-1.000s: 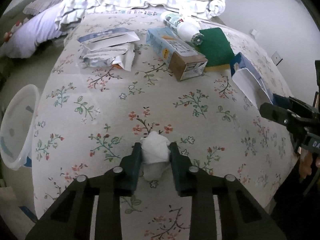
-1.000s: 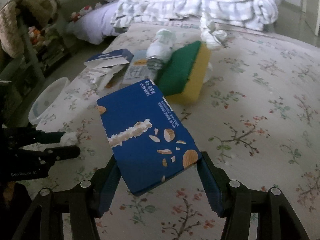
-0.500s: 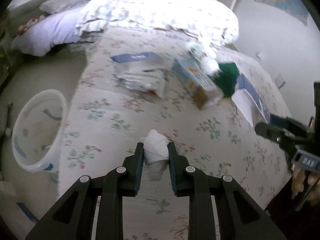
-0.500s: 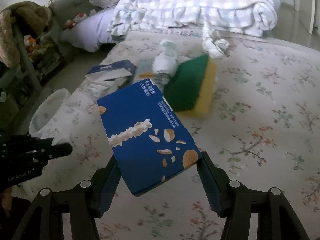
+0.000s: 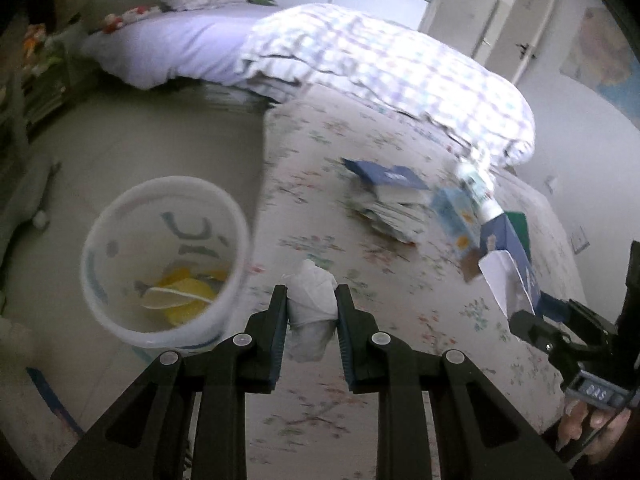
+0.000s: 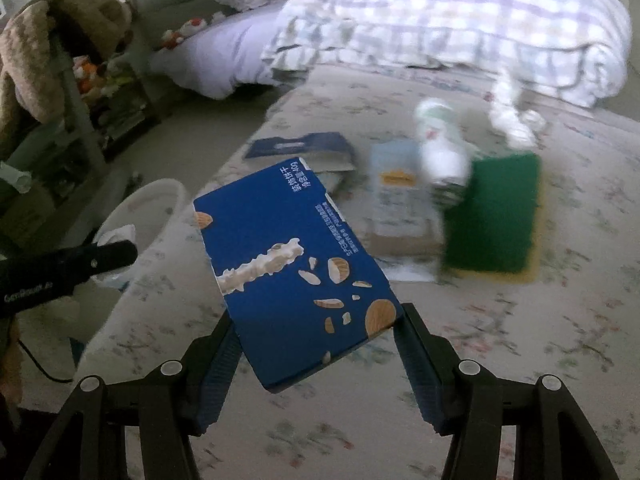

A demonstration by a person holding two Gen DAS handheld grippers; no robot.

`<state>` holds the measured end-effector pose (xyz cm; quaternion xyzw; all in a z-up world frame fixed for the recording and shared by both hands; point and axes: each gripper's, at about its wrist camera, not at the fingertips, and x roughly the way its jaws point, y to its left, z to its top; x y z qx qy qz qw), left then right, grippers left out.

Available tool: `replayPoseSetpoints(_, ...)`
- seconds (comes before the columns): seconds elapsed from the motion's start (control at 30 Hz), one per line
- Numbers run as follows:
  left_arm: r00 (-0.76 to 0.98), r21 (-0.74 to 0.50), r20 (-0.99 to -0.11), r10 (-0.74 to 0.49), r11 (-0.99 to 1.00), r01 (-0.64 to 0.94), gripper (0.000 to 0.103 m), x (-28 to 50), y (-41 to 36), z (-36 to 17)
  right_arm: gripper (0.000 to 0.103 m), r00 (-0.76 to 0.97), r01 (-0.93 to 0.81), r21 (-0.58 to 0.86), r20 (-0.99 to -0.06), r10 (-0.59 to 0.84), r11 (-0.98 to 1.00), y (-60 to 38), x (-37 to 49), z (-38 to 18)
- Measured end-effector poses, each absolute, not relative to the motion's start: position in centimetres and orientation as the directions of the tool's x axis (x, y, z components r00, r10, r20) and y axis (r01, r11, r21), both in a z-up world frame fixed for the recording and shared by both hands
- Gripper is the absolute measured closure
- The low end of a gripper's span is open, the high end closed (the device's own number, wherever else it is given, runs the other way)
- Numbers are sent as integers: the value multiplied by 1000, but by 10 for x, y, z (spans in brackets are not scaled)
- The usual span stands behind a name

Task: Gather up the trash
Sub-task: 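Carry the tissue over the bin and open the left gripper, then carry the blue box over the bin and open the right gripper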

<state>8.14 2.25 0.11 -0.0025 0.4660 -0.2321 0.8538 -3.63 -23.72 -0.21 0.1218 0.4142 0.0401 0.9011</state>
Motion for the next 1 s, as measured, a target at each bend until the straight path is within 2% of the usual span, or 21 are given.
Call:
replayPoseSetpoints(0.5,549,-233,-764,-339,938,255,77,135,86,4,38,646,-67,303,-712,273,951,-165,22,2)
replayPoseSetpoints(0.57,550,-242,-765,-336,940,238,74,141,94,3,38,646,-68,310,-710,278,948,-162,27,1)
replayPoseSetpoints(0.67,553,-221,-787,-274,962,162,51,151,110,0,38,640,-68,317,-713,285,946,-156,39,-1)
replayPoseSetpoints(0.7,553,-220,-791,-262,965,142,37,153,115,0,38,637,-69,320,-715,288,945,-153,42,-2)
replayPoseSetpoints(0.73,555,-225,-793,-251,967,117,30,154,121,0,38,634,-70,322,-717,291,944,-150,46,-4)
replayPoseSetpoints(1.0,553,-182,-817,-161,983,18,22,154,155,-5,37,606,-98,307,-736,301,947,-122,73,-12)
